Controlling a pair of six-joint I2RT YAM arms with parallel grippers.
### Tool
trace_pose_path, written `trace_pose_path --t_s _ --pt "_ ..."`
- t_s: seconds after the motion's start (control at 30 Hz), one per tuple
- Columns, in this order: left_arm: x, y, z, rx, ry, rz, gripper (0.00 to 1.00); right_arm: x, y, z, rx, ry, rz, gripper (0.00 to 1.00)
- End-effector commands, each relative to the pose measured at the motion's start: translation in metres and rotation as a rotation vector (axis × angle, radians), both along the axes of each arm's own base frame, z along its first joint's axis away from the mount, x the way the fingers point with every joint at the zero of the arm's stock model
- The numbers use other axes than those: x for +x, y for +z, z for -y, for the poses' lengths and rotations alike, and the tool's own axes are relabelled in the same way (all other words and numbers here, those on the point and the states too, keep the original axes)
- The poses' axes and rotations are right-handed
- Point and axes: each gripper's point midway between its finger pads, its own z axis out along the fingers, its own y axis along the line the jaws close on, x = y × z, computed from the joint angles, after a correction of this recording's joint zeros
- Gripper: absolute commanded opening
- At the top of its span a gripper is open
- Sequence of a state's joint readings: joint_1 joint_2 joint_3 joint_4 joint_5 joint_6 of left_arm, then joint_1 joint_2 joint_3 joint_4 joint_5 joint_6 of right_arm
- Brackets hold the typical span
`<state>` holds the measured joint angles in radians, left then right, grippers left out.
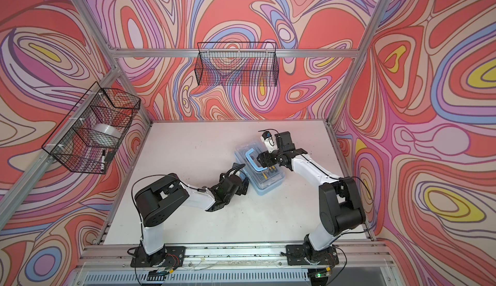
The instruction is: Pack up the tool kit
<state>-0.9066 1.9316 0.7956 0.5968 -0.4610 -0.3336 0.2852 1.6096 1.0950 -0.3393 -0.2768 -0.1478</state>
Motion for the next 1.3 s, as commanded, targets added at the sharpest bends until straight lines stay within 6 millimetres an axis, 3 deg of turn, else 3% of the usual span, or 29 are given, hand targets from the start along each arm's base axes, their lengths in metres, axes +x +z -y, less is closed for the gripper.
trace_pose_path --t_s 0.0,0.2,0.8,1.13,1.27 --pt "0.006 0.032 -0.001 -0.068 0.042 0.083 0.99 -0.046 -0.054 0.017 -0.105 -0.017 -0.227 0.83" --pt "0.005 0.049 -0.008 -0.060 0.049 0.109 0.99 -0.043 -0.050 0.019 -0.111 -0.032 -0.209 0.83" --pt "0.000 0.074 -0.019 0.017 0.028 0.134 0.98 -0.029 -0.040 0.026 -0.108 -0.120 -0.151 0.83" --pt "-0.001 0.082 -0.021 0.048 0.014 0.124 0.97 -0.008 -0.001 0.038 -0.089 -0.248 -0.027 0.85" --pt "0.000 0.082 -0.020 0.046 0.010 0.119 0.96 -0.005 0.017 0.031 -0.039 -0.228 0.022 0.85"
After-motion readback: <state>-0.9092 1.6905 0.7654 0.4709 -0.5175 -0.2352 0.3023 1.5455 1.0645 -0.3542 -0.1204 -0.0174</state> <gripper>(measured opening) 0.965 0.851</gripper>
